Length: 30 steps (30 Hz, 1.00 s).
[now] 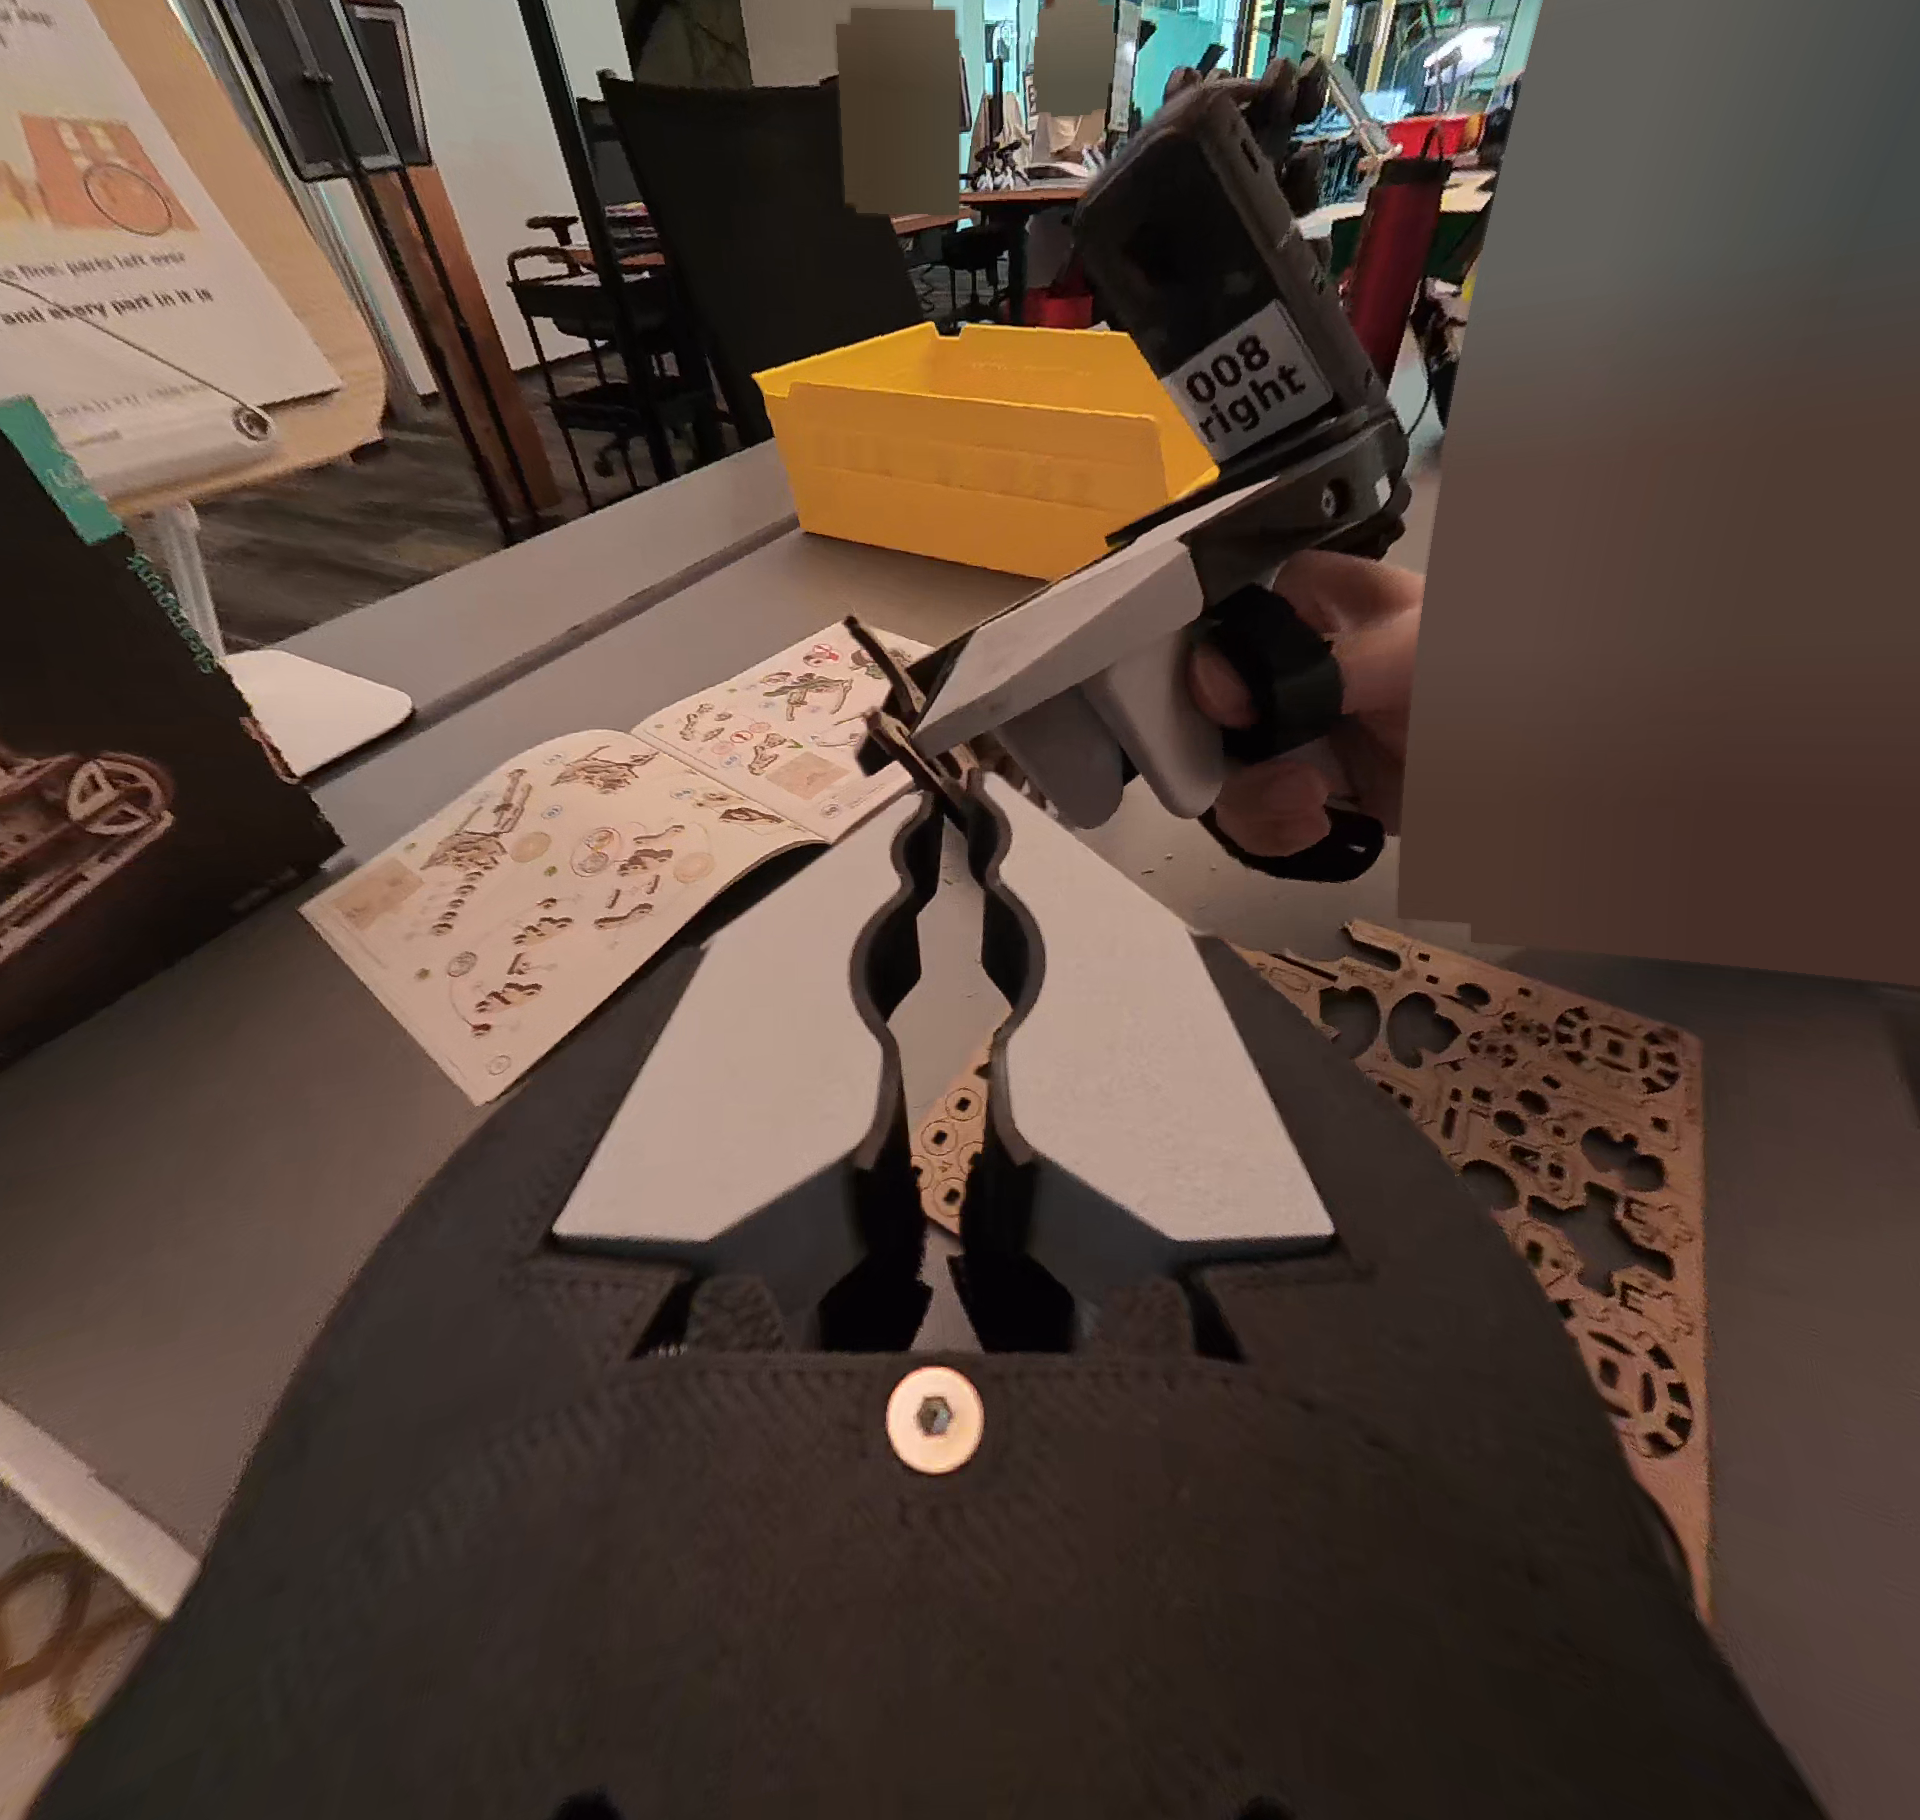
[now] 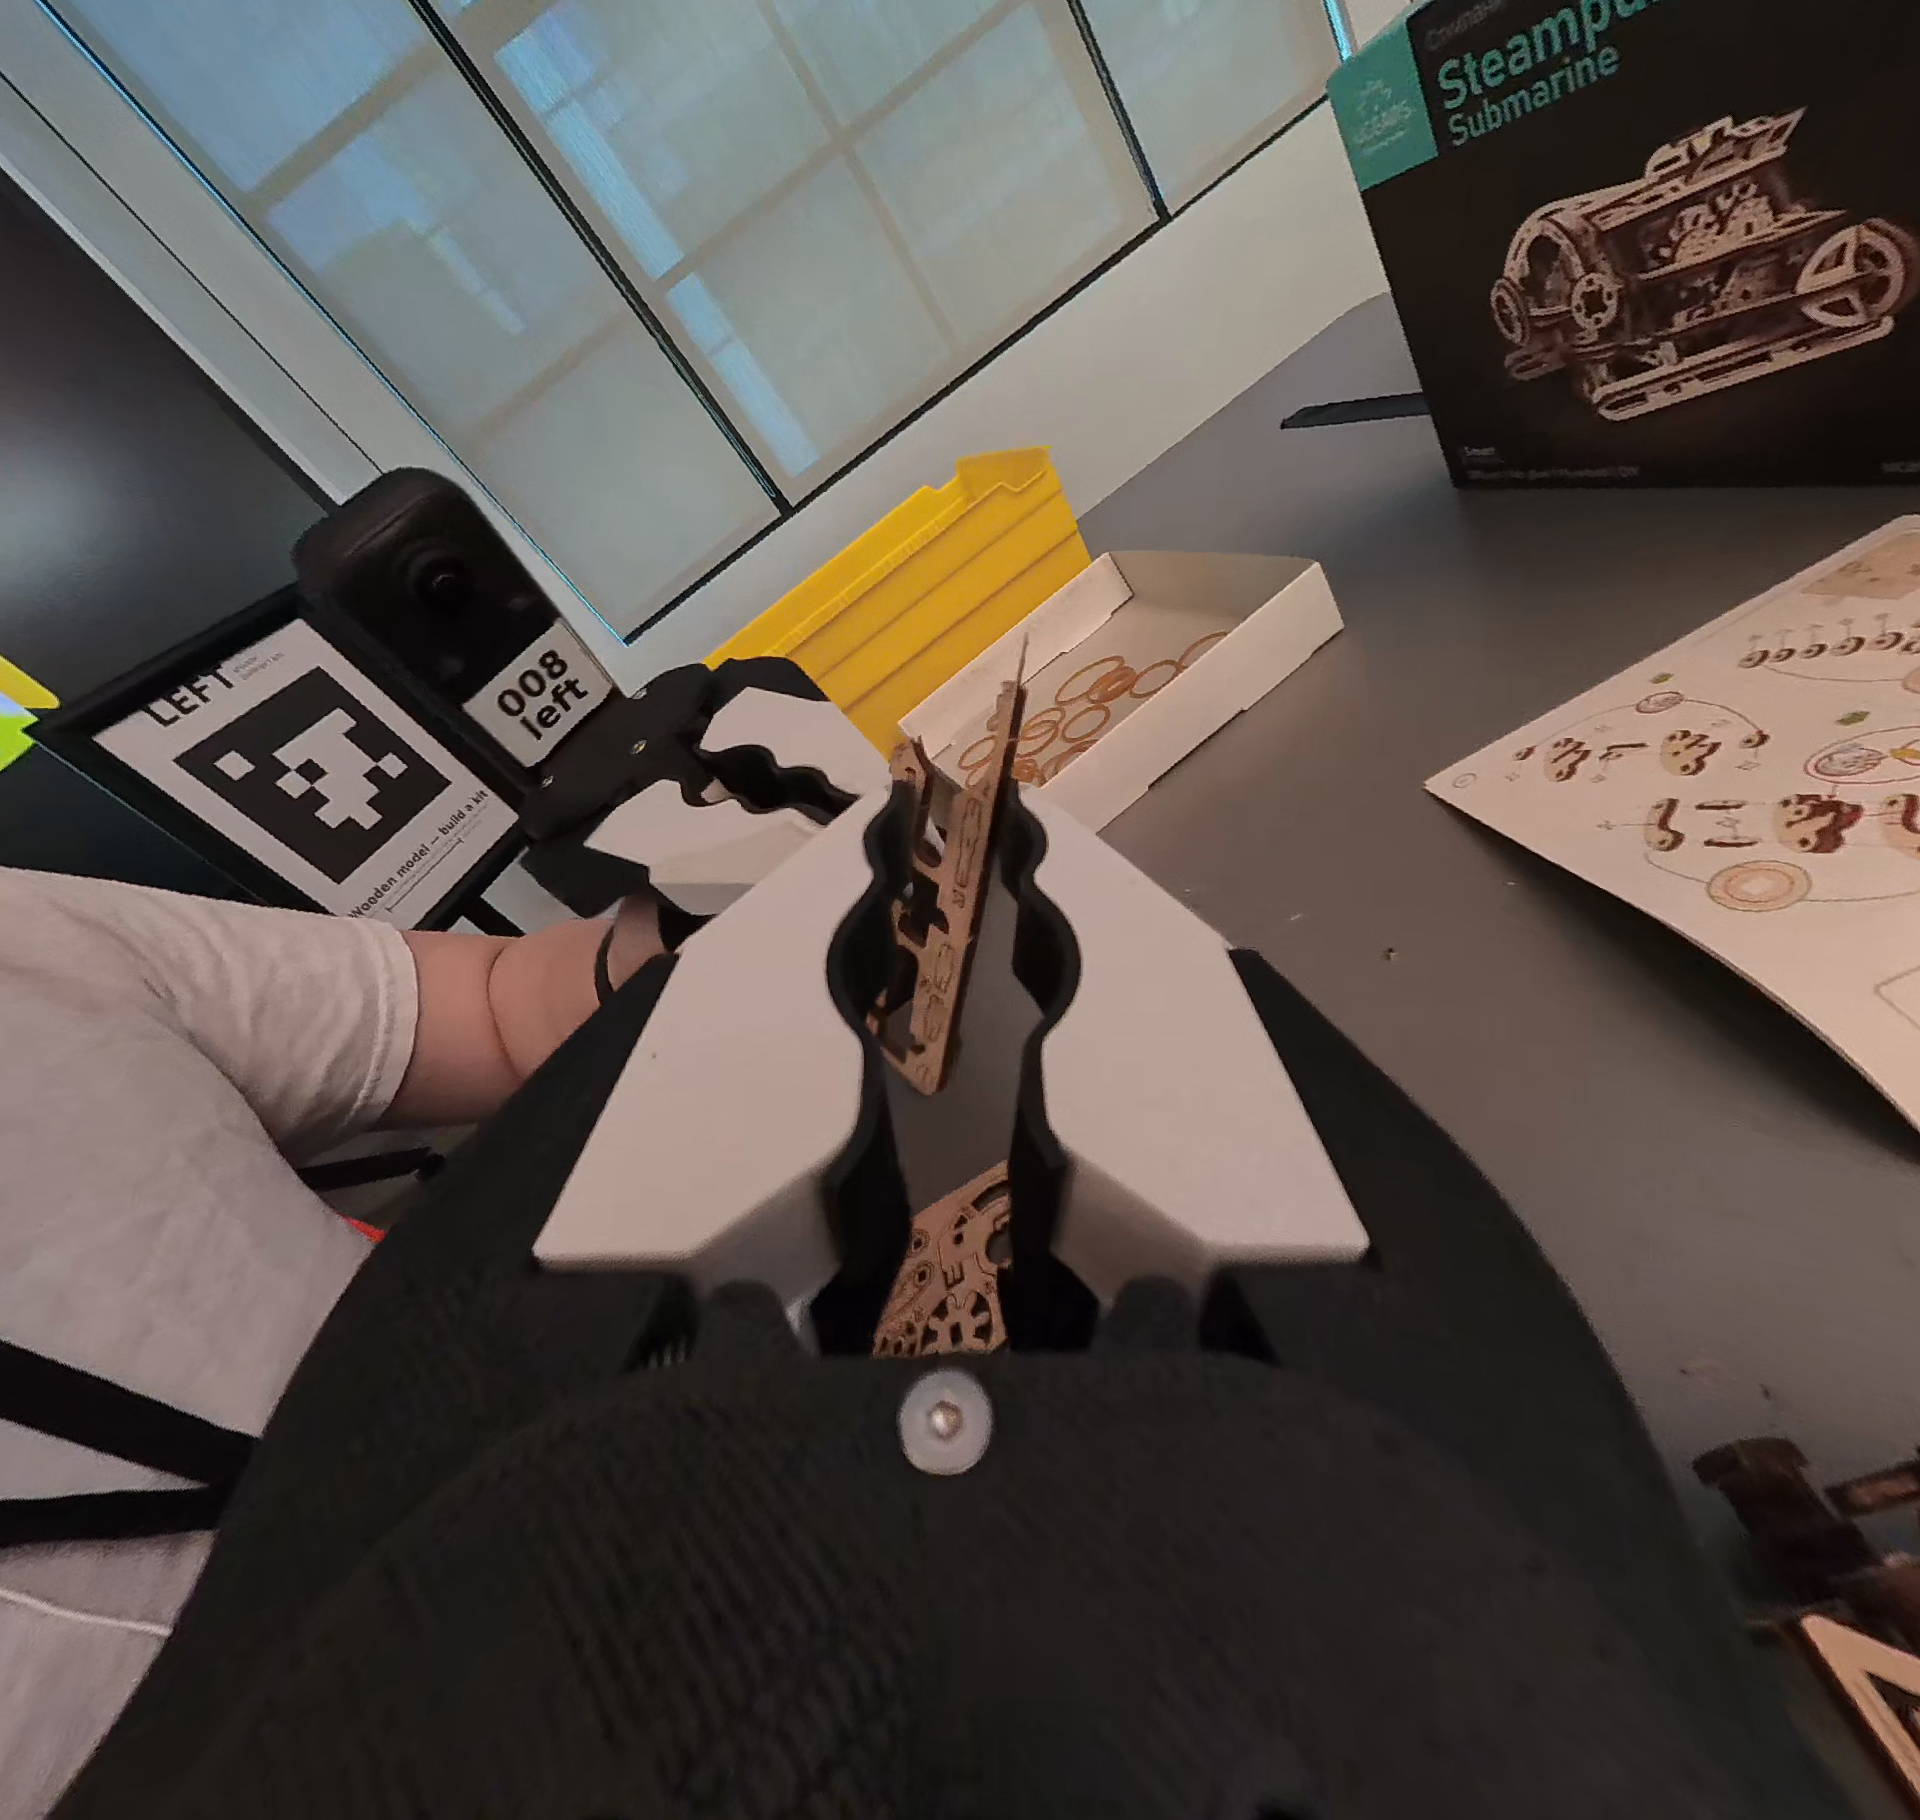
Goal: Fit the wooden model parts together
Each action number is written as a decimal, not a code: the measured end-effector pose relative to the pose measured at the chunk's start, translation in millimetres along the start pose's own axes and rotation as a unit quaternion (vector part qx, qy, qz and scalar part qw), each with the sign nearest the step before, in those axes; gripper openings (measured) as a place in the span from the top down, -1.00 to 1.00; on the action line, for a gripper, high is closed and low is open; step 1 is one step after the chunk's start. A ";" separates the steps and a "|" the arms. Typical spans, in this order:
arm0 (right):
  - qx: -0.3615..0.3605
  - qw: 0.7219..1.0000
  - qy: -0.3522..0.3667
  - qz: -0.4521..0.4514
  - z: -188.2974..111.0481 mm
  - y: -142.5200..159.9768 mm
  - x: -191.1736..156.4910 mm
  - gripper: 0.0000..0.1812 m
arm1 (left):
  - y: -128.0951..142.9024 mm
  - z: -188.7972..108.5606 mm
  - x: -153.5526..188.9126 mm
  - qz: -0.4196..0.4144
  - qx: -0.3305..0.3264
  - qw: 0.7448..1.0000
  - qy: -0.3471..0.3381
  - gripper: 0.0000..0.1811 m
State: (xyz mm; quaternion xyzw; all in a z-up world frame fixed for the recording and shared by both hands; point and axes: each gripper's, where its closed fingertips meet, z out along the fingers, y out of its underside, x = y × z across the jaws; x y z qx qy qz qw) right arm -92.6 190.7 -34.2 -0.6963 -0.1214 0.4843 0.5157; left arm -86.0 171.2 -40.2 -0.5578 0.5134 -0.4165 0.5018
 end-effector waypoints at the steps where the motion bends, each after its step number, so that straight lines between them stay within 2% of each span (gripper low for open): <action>1: -0.001 1.000 0.004 -0.001 0.3 0.7 0.8 0.83 | 0.4 0.2 0.1 -0.011 0.000 1.000 0.003 0.98; 6: -0.008 0.999 0.028 -0.017 1.2 3.5 3.2 0.83 | 4.7 1.2 -1.2 0.035 -0.017 0.999 -0.024 0.98; 13: -0.010 0.998 0.048 -0.028 2.0 6.5 7.7 0.83 | 8.7 2.9 -3.1 0.052 -0.031 0.997 -0.043 0.99; 30: 0.008 0.995 0.096 -0.024 7.0 11.4 18.0 0.84 | 19.2 6.2 -11.3 0.055 -0.056 0.995 -0.068 0.99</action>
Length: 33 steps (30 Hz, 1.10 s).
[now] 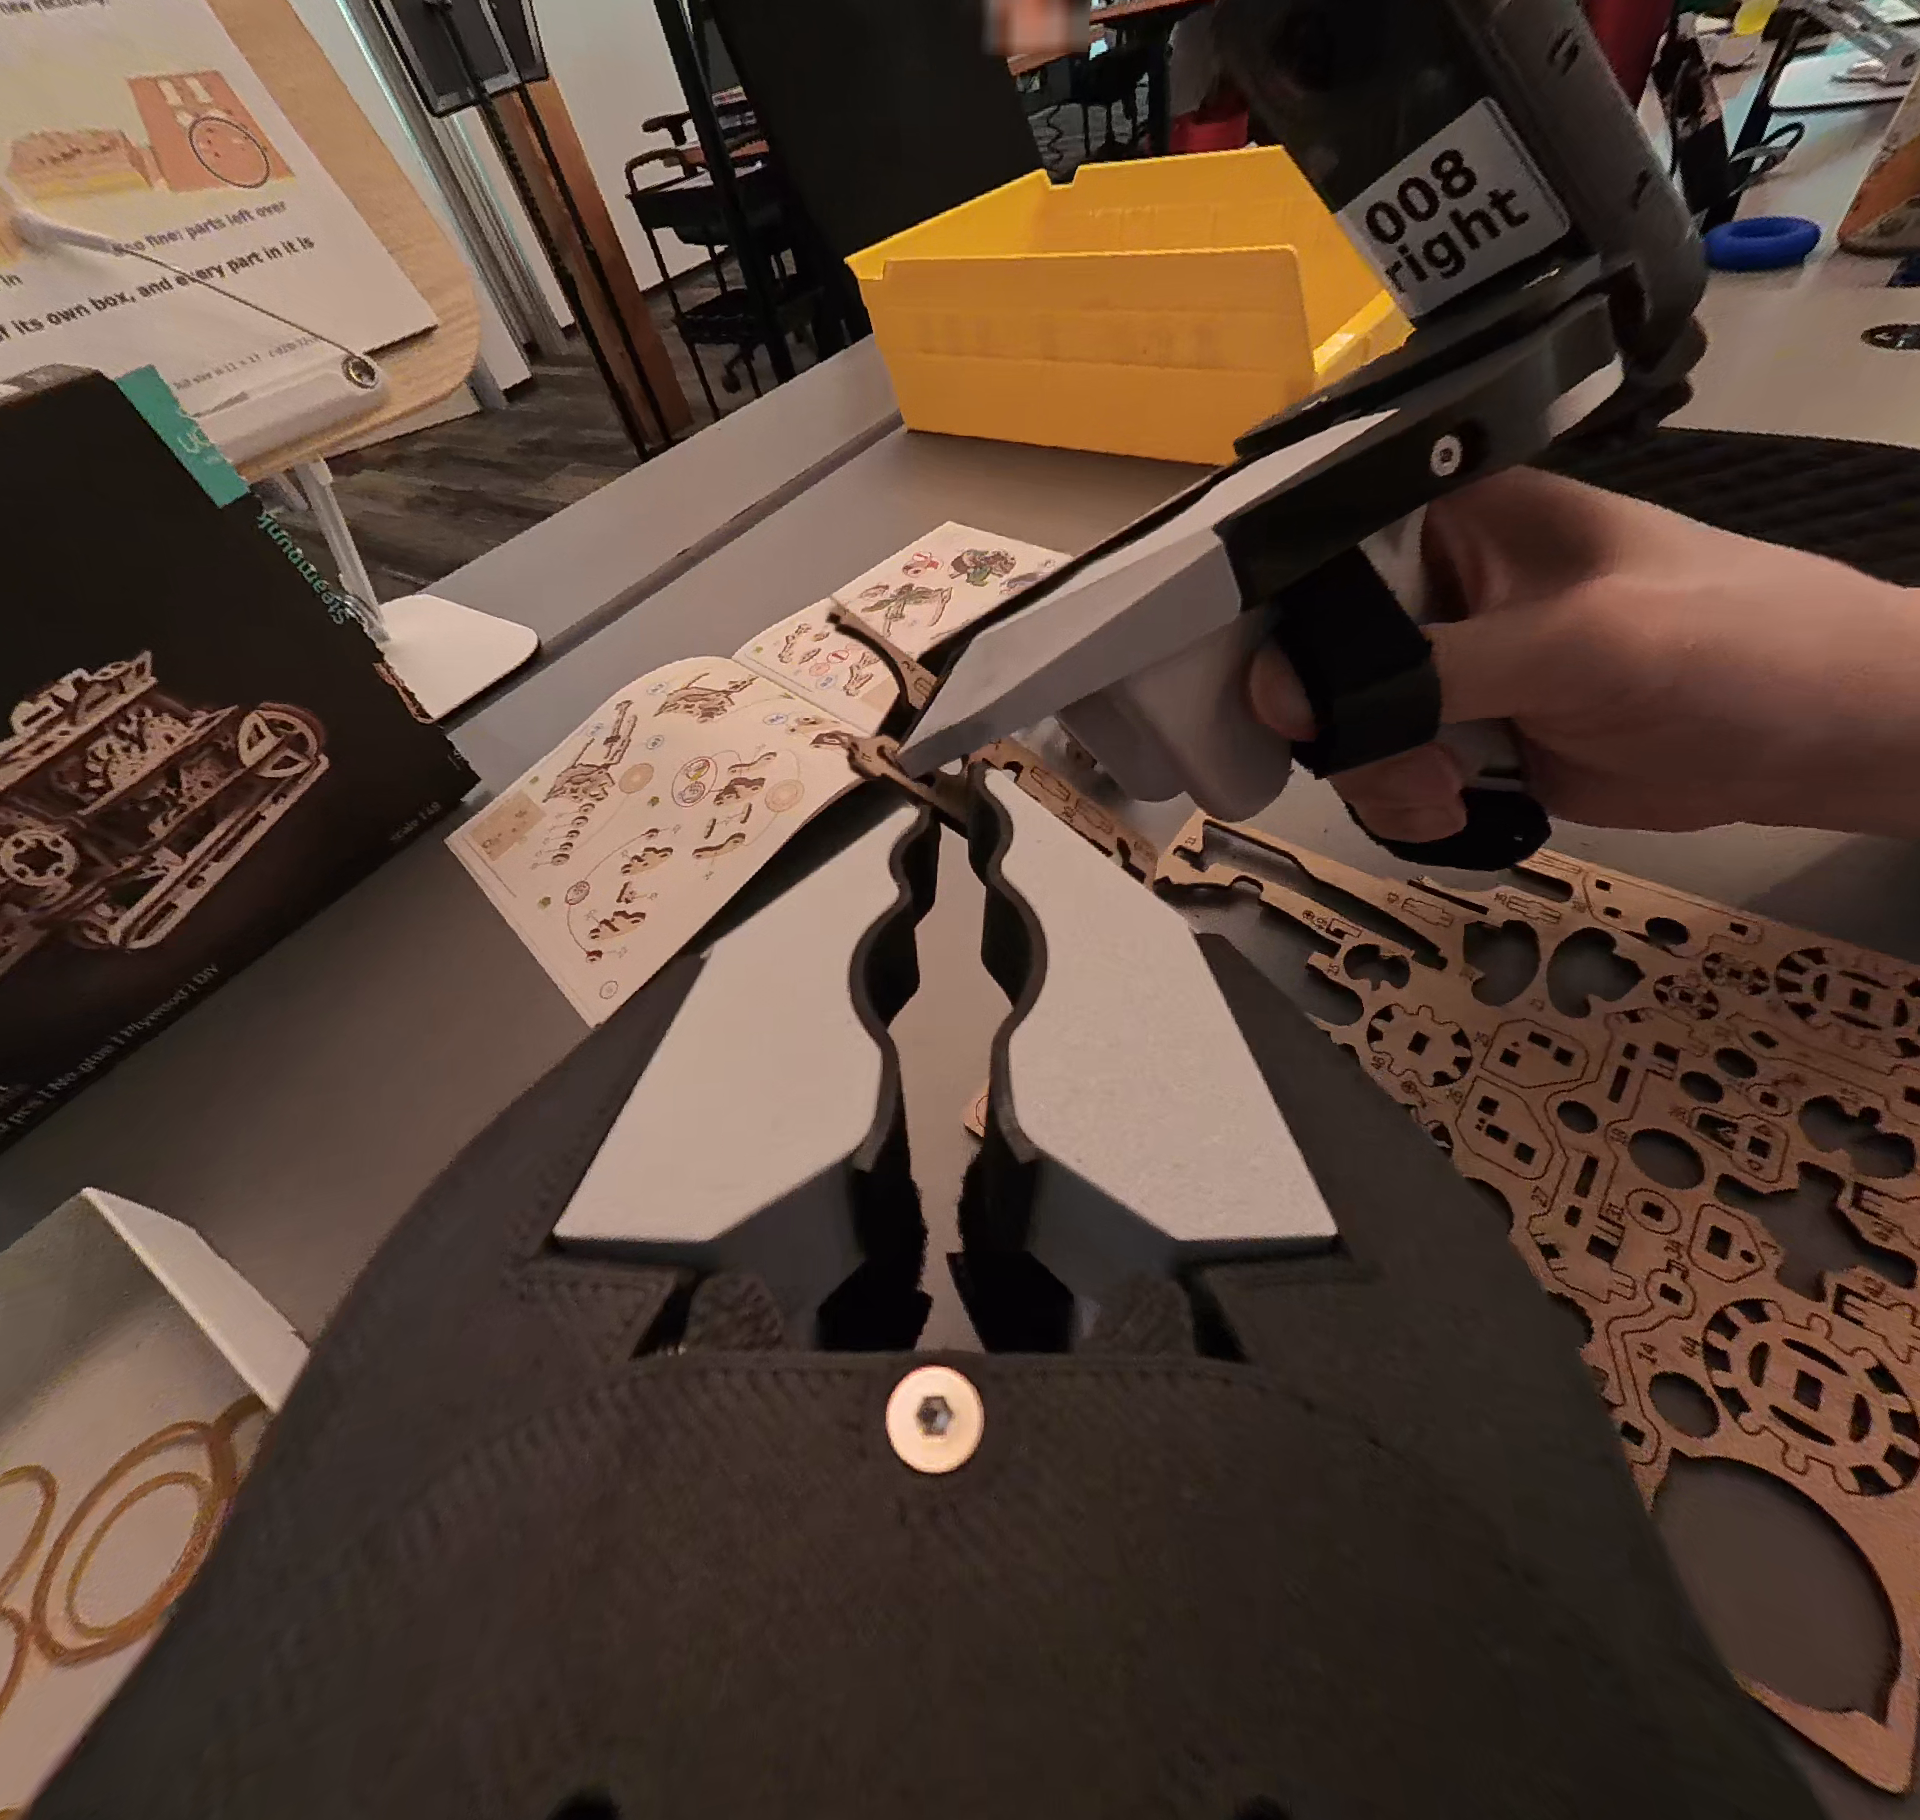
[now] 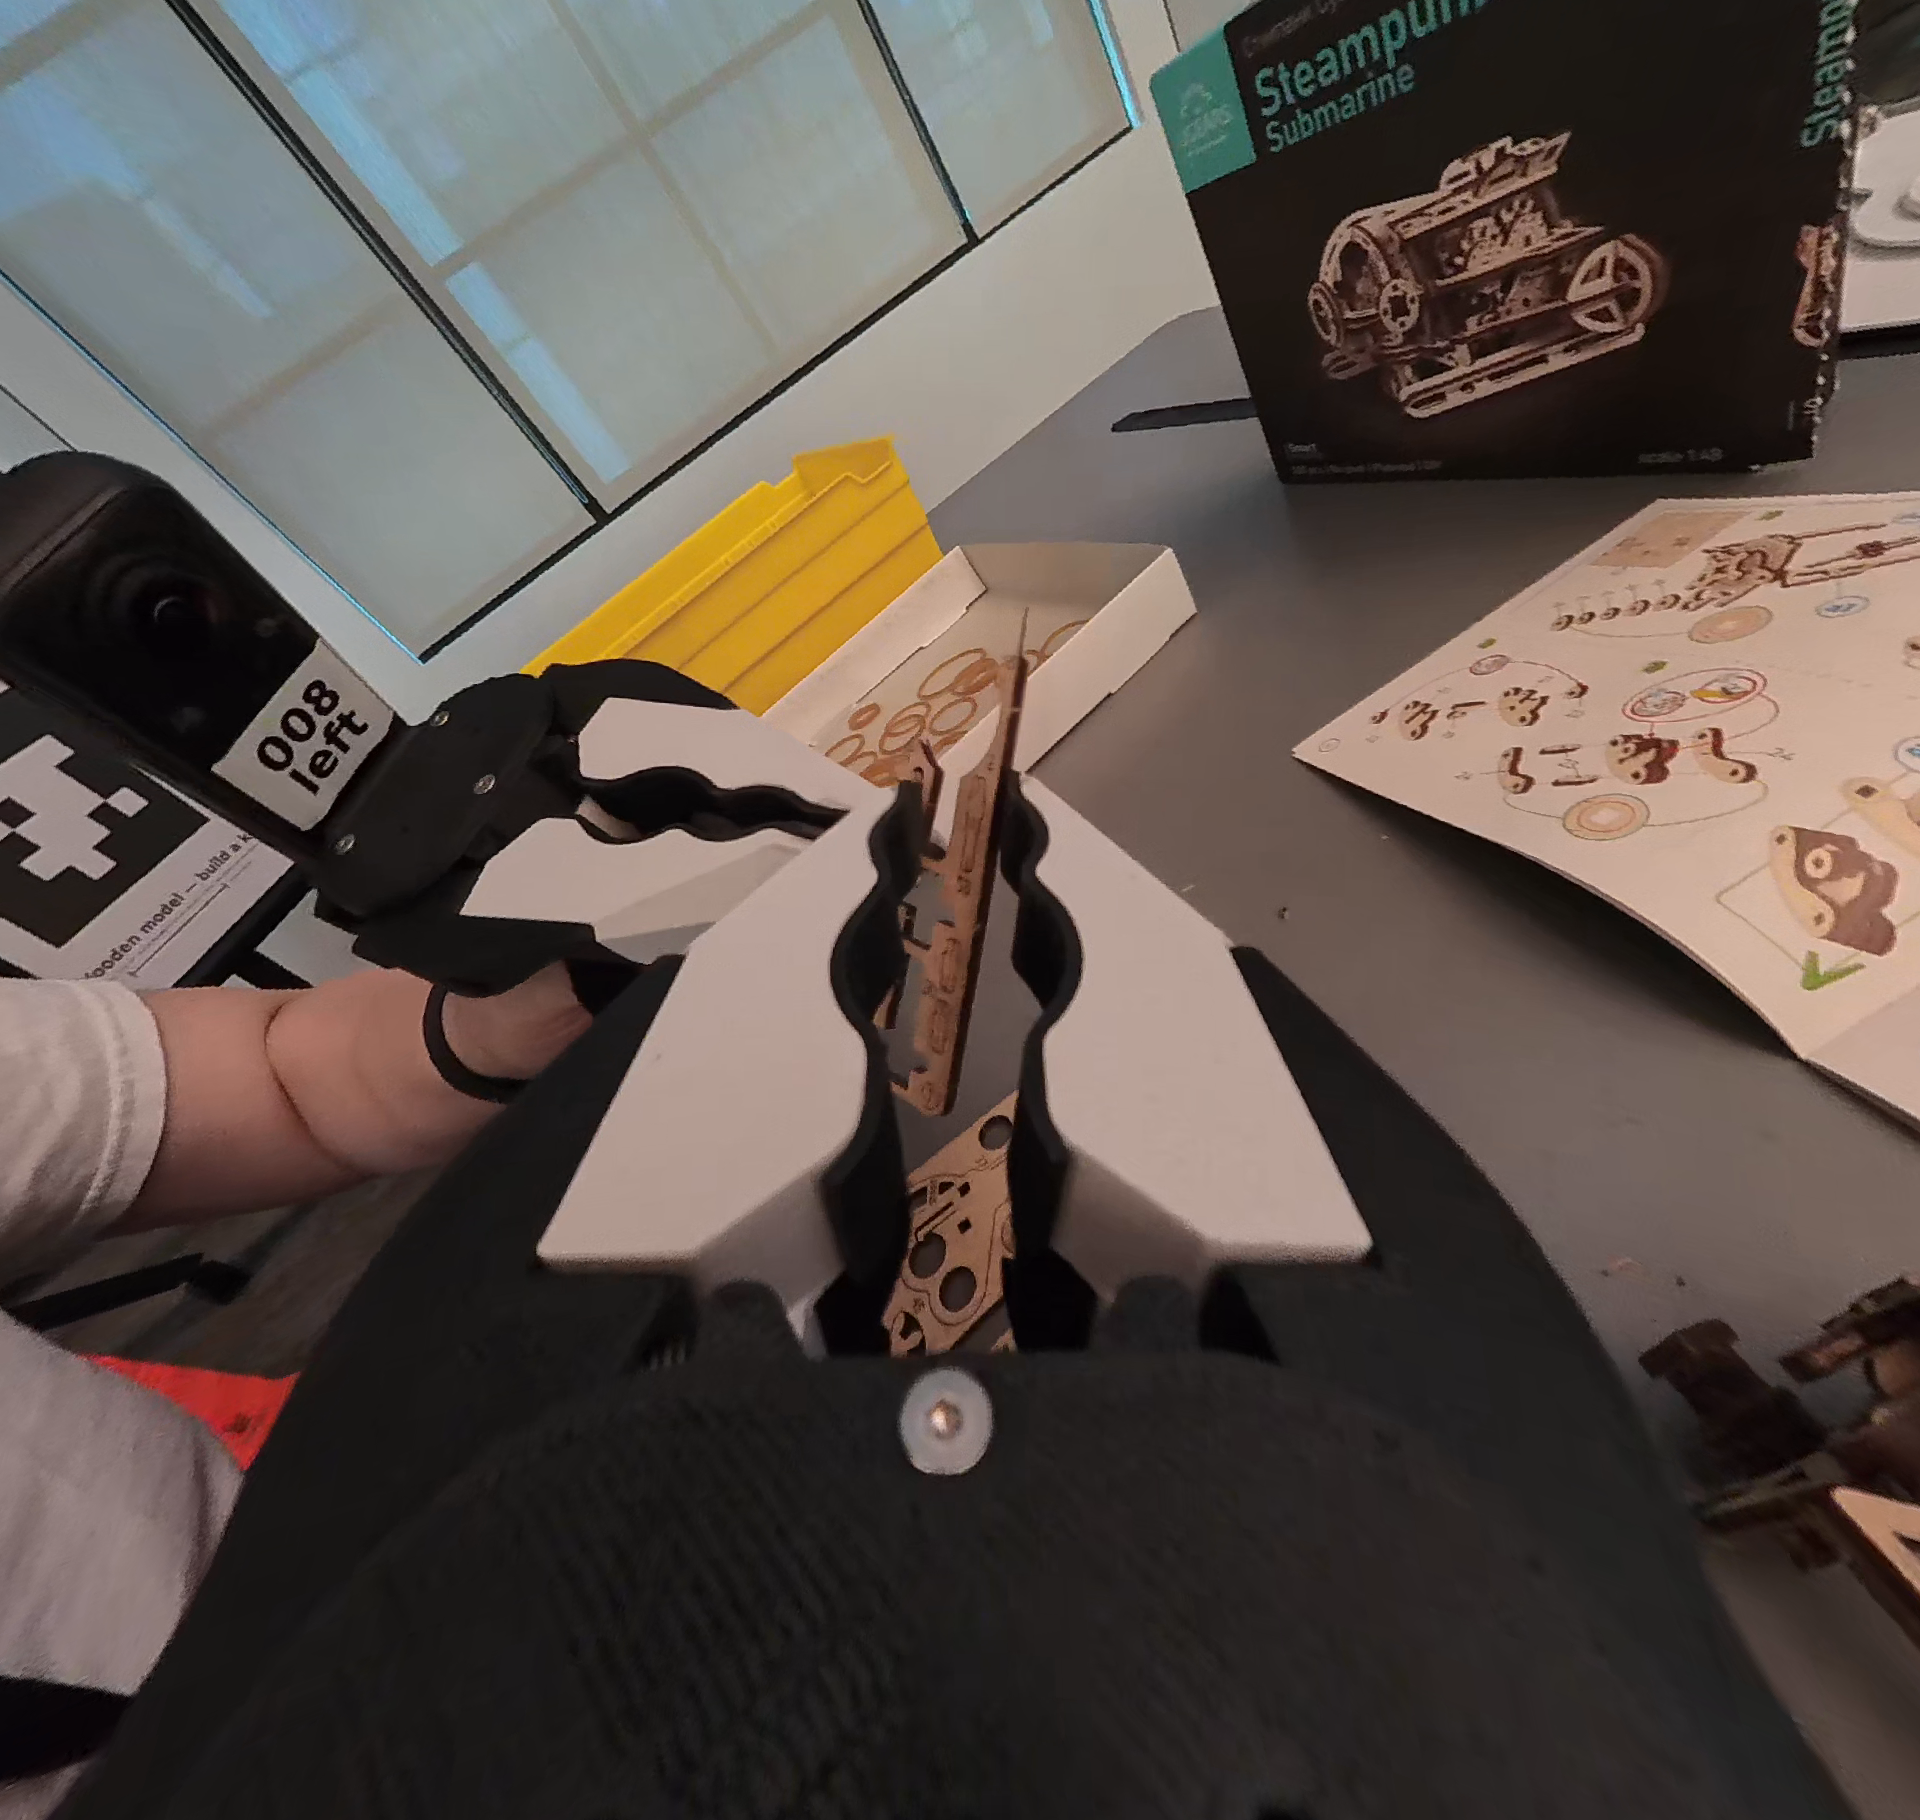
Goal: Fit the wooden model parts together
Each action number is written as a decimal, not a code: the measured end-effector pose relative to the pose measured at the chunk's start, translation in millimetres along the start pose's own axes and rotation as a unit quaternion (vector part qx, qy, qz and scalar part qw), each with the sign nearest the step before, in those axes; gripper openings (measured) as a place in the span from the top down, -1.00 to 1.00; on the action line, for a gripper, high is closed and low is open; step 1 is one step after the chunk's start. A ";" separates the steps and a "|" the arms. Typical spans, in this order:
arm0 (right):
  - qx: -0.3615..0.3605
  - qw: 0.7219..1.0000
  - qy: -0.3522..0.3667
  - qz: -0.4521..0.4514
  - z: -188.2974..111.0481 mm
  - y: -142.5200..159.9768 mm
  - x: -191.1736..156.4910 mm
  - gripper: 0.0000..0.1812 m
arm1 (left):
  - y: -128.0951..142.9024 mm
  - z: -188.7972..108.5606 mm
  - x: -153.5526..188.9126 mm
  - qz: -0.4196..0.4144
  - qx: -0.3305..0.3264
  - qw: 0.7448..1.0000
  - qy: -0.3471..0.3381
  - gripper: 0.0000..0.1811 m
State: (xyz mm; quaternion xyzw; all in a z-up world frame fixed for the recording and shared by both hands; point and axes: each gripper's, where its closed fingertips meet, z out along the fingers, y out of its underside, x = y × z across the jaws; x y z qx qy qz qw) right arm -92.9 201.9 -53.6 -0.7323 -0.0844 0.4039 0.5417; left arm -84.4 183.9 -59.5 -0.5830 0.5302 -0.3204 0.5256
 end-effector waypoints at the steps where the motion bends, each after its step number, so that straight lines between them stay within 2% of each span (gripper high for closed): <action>1: 0.002 1.000 0.003 0.001 0.1 0.1 0.4 0.84 | 0.8 0.4 -0.2 0.000 -0.003 1.000 -0.001 0.98; 8: 0.001 1.000 0.021 -0.014 1.8 2.0 3.7 0.84 | 4.7 2.6 -2.2 0.000 -0.010 1.000 -0.004 0.98; 10: 0.009 1.000 -0.019 -0.003 -0.6 -2.5 0.4 0.83 | 1.4 2.0 -2.7 -0.009 -0.003 1.000 0.012 0.97; 13: 0.013 0.994 -0.102 0.041 -4.9 -8.4 -8.8 0.83 | -7.2 -1.4 -2.8 -0.064 0.025 0.997 0.047 0.99; 16: 0.010 0.992 -0.118 0.049 -3.4 -7.1 -9.1 0.79 | -9.2 -4.0 -4.5 -0.077 0.038 0.995 0.056 1.00; 21: 0.008 0.991 -0.132 0.026 -7.5 -13.2 -15.1 0.80 | -17.6 -8.4 -1.4 -0.120 0.063 0.986 0.094 1.00; 24: 0.047 0.992 -0.115 0.024 -17.0 -30.1 -6.4 0.65 | -19.7 -10.3 -7.1 -0.173 0.075 0.976 0.110 1.00; 26: 0.058 0.993 -0.104 0.019 -24.6 -39.4 -2.3 0.69 | -22.0 -13.2 -15.8 -0.173 0.085 0.976 0.098 1.00; 28: 0.055 0.991 -0.115 0.027 -29.8 -43.7 -5.6 0.74 | -22.9 -16.6 -26.7 -0.086 0.081 0.992 0.041 1.00; 30: 0.030 0.987 -0.144 0.070 -29.7 -40.2 -12.5 0.76 | -26.2 -21.7 -34.0 0.068 0.070 0.994 -0.038 1.00; 33: -0.008 0.960 -0.216 0.180 -25.3 -29.2 -24.6 0.72 | -29.1 -26.0 -34.1 0.272 0.054 0.952 -0.128 1.00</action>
